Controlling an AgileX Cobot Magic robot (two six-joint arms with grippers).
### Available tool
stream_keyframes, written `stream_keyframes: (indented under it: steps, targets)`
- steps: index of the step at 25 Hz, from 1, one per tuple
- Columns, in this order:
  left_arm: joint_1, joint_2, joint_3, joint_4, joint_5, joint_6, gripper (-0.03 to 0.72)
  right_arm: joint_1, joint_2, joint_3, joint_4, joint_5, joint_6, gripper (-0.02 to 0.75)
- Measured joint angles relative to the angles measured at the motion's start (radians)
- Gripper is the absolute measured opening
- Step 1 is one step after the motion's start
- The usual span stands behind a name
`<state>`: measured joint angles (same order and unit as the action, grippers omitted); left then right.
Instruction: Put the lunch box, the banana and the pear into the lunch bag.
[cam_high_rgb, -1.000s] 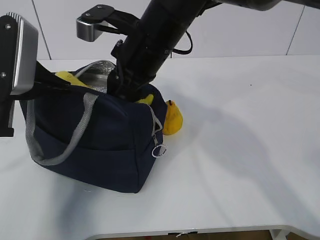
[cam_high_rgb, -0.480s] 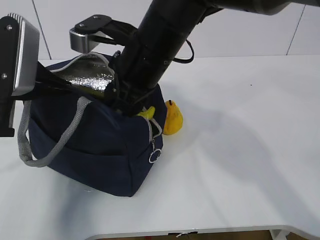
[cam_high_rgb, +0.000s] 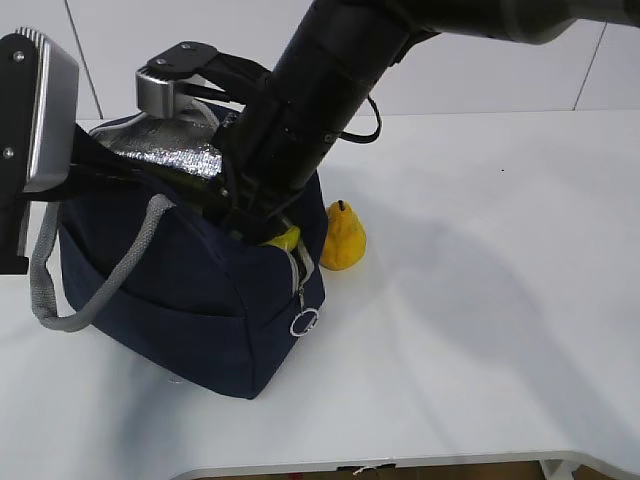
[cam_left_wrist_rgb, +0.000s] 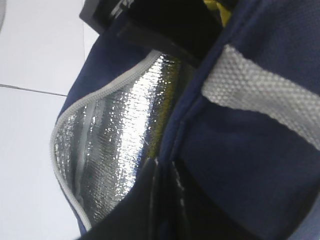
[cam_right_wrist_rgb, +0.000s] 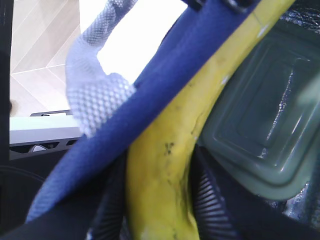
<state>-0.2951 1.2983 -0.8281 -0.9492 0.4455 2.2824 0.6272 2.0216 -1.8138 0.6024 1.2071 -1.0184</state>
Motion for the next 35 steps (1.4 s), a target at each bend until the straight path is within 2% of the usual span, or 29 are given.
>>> stream_keyframes:
  steps: [6, 10, 12, 26, 31, 35]
  targets:
    - [0.0, 0.0, 0.0, 0.0, 0.0, 0.0, -0.013, 0.0, 0.0, 0.0, -0.004, 0.0, 0.0, 0.34]
    - [0.0, 0.0, 0.0, 0.0, 0.0, 0.0, -0.013, 0.0, 0.0, 0.0, -0.002, 0.0, -0.008, 0.435]
    - [0.0, 0.0, 0.0, 0.0, 0.0, 0.0, -0.013, 0.001, 0.0, 0.0, -0.002, 0.0, -0.01, 0.455]
    - [0.0, 0.0, 0.035, 0.022, -0.06, 0.0, -0.013, -0.002, -0.081, -0.096, -0.11, 0.024, 0.094, 0.469]
    - [0.0, -0.004, 0.035, 0.026, -0.066, 0.0, -0.013, -0.059, -0.144, -0.08, -0.097, 0.03, 0.135, 0.47]
    - [0.0, -0.012, 0.035, 0.028, -0.068, 0.0, -0.013, -0.154, -0.177, -0.019, -0.042, 0.032, 0.149, 0.471]
